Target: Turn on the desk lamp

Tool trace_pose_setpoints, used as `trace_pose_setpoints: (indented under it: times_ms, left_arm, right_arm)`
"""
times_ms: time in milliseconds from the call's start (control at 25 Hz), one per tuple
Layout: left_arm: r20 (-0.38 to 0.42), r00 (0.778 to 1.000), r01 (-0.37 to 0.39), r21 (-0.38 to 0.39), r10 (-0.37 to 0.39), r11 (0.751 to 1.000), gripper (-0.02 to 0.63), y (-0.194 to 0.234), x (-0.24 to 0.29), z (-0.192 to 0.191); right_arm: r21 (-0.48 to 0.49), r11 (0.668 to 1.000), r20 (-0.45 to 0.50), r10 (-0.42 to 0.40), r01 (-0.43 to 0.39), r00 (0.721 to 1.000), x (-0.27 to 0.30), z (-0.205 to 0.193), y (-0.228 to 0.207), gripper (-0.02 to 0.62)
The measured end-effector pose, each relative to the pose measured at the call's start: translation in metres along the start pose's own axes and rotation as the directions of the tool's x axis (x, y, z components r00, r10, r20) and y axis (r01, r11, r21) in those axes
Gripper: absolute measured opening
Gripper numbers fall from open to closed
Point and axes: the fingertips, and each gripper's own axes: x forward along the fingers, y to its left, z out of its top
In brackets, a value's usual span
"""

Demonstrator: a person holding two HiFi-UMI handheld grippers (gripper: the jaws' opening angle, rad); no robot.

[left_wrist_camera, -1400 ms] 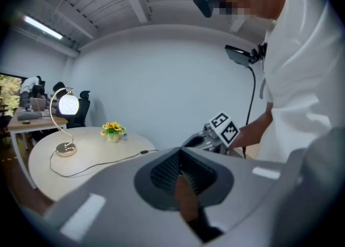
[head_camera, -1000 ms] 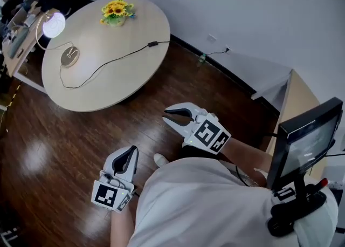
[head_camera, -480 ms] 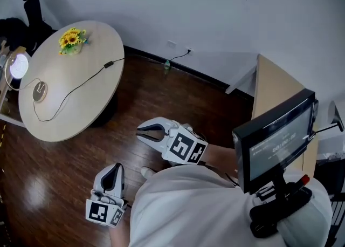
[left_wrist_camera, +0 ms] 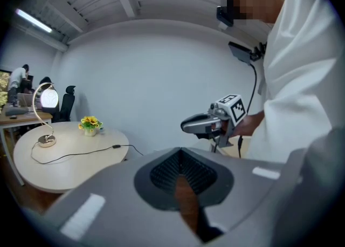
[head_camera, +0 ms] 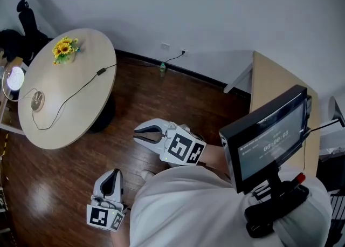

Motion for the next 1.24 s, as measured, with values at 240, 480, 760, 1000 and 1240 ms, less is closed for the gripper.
trace_pose_setpoints:
  times_ms: [240, 480, 760, 1000, 1240]
  left_arm:
    - [0.0, 1.0, -0.004, -0.001, 0.004, 1.0, 0.018, -0.0028, -0.0027, 0.0]
    - [-0.001, 1.0, -0.004, 0.004, 0.004, 1.0, 0.018, -0.0016, -0.0009, -0.0006]
    - [0.005, 1.0, -0.004, 0.006, 0.004, 1.0, 0.019, -0.0007, 0.0011, 0.0015]
    - [0.006, 1.0, -0.002, 0.009, 0.002, 1.0, 0.02, 0.0004, 0.002, 0.0028]
    - [0.007, 1.0, -0.008, 0.008, 0.008, 1.0, 0.018, 0.0017, 0.0013, 0.0016]
  right_arm:
    - [-0.004, 1.0, 0.0, 0.016, -0.016, 1.0, -0.0009, 0.0, 0.0056, 0.051]
    - [-0.008, 1.0, -0.002, 0.022, -0.022, 1.0, 0.0005, -0.0021, 0.0073, 0.051]
    - [-0.035, 0.999, -0.023, 0.02, -0.02, 1.0, -0.0009, -0.0009, 0.005, 0.05]
    - [-0.039, 0.999, -0.025, 0.012, -0.013, 1.0, -0.0001, -0.0006, 0.004, 0.05]
    - [-0.04, 0.999, -0.031, 0.014, -0.015, 0.999, -0.0008, -0.002, 0.005, 0.049]
